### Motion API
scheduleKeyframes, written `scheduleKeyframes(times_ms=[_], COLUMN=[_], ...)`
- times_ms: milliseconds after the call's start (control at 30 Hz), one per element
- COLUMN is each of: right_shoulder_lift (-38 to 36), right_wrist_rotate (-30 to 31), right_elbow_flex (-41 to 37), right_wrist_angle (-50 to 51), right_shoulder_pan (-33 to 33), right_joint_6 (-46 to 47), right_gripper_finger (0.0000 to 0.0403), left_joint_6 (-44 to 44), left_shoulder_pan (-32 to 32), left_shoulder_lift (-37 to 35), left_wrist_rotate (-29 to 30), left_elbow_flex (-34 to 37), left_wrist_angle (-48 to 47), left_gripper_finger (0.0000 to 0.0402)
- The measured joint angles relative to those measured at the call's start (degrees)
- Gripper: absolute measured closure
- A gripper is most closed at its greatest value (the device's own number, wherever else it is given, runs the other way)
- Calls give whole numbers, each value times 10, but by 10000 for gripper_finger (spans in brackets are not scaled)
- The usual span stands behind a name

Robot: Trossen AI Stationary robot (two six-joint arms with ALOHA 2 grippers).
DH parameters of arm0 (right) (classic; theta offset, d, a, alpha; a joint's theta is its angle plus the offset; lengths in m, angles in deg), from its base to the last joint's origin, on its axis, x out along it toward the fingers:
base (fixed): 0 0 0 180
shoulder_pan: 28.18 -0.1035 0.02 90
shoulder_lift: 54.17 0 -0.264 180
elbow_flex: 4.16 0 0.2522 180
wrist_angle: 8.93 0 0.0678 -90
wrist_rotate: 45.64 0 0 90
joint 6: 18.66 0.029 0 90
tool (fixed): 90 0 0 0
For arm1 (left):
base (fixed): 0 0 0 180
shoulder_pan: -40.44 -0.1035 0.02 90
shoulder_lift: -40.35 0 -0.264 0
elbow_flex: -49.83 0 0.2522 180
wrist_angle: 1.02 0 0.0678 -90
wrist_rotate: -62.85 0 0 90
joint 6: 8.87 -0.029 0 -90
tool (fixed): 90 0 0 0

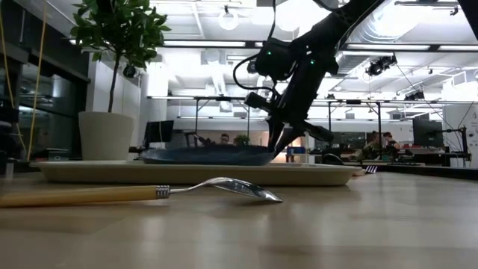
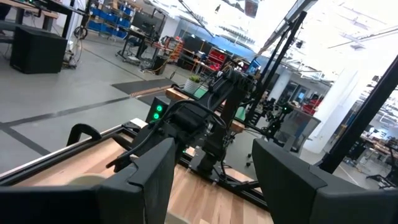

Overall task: Pick and place plate/cup/fork/spoon on tray
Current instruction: Put the plate on the serving tray, then put the fork beside the plate on the serving tray

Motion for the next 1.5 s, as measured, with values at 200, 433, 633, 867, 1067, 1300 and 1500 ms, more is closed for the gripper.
scheduleKeyframes(times_ms=[200, 433, 633, 867, 1067, 1300, 1500], right_shoulder_lift=[0, -6, -47, -170, -339, -539, -598], right_wrist_rotate=[7, 23, 29, 163, 249, 351, 338], right_elbow_flex=[0, 0, 0, -5, -114, -263, -320], right_wrist_angle=[-1, 5, 89, 283, 313, 45, -222], right_shoulder_pan=[0, 2, 16, -56, -152, -263, -281], right_joint_6=[-15, -59, -141, -226, -82, 28, -189], right_gripper_finger=[339, 274, 248, 247, 247, 247, 247], left_joint_6=[0, 0, 0, 0, 0, -17, -39], left_shoulder_pan=[0, 0, 0, 0, 0, 0, 0], left_shoulder_lift=[0, 0, 0, 0, 0, 0, 0], left_wrist_rotate=[0, 0, 0, 0, 0, -2, -10], left_elbow_flex=[0, 0, 0, 0, 0, 0, 0], left_wrist_angle=[-4, -7, -7, -7, -7, -7, -7], left_gripper_finger=[206, 206, 206, 206, 206, 206, 206])
